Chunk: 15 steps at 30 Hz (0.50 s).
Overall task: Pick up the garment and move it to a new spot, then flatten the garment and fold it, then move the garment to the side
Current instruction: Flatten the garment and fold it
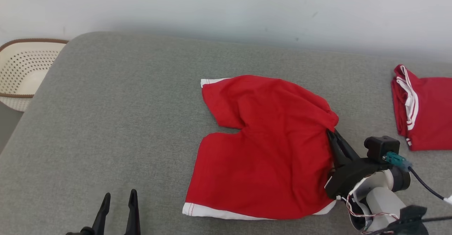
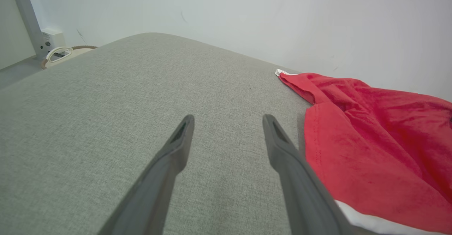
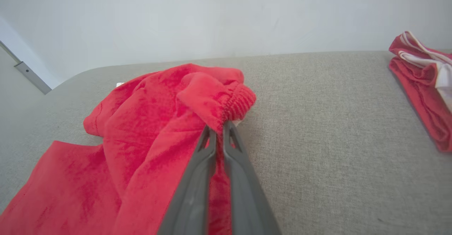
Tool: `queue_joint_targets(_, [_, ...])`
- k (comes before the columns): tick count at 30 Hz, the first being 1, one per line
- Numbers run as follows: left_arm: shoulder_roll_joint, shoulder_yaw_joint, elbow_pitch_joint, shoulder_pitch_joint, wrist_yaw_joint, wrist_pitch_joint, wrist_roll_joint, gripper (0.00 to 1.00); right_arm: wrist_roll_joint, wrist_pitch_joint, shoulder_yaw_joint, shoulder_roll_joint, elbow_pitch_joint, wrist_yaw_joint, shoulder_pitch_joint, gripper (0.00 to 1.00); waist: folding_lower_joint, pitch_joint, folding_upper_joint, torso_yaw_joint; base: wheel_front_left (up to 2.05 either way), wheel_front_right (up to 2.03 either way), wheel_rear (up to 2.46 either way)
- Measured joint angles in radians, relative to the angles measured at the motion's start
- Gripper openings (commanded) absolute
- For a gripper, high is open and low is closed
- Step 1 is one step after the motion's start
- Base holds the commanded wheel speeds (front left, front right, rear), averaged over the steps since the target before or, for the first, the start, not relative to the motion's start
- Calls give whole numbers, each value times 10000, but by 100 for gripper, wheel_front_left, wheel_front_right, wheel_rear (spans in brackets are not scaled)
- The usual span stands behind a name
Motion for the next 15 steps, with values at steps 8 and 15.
queue_joint_targets(8, [0,21,-10,35,19,-2,-29,100,-1549,1122,-1350,63,-3196,0,1826,0,0,25,0,-466,0,0,0])
queue_joint_targets(15, [0,-73,29,7,17,-2,-44,100,-2717,2662,-2403,604,-5636,0,3097,0,0,7,0,-439,0,0,0])
